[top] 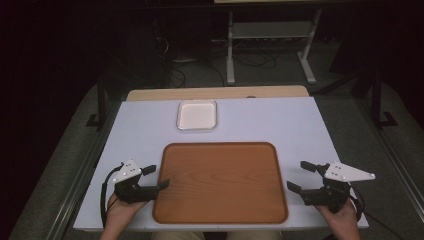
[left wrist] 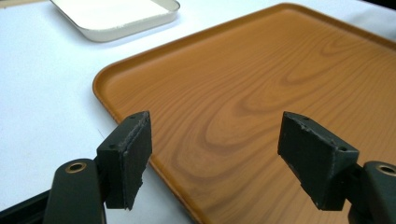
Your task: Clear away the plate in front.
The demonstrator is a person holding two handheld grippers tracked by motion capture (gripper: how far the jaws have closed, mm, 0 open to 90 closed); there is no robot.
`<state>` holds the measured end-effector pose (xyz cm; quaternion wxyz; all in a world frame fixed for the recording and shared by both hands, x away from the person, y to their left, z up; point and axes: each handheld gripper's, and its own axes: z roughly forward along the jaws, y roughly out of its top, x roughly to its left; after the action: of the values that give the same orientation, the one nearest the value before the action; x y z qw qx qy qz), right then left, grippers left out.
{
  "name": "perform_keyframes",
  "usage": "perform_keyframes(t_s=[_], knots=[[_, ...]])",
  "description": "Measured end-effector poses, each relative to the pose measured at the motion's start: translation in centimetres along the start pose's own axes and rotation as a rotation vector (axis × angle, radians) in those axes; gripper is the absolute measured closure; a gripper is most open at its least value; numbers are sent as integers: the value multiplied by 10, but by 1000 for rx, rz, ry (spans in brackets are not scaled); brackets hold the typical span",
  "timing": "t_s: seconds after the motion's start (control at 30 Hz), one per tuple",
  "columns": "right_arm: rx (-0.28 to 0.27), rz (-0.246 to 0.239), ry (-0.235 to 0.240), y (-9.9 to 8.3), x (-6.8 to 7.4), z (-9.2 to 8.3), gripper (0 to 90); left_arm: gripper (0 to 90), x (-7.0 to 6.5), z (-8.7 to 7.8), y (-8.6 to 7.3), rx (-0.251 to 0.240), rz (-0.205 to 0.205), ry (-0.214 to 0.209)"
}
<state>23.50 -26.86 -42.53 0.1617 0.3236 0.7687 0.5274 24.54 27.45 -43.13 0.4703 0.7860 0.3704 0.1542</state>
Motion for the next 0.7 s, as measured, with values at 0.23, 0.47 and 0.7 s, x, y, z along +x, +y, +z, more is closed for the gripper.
perform_keyframes(t_s=[0.23, 0.47, 0.7], knots=[[2, -11, 1, 1, 2, 0, 142, 256, -2, 0, 0, 3, 6, 5], [8, -14, 0, 1, 2, 1, 142, 256, 0, -3, 0, -4, 5, 10], [7, -12, -2, 1, 2, 1, 142, 255, -1, -1, 1, -5, 11, 5]])
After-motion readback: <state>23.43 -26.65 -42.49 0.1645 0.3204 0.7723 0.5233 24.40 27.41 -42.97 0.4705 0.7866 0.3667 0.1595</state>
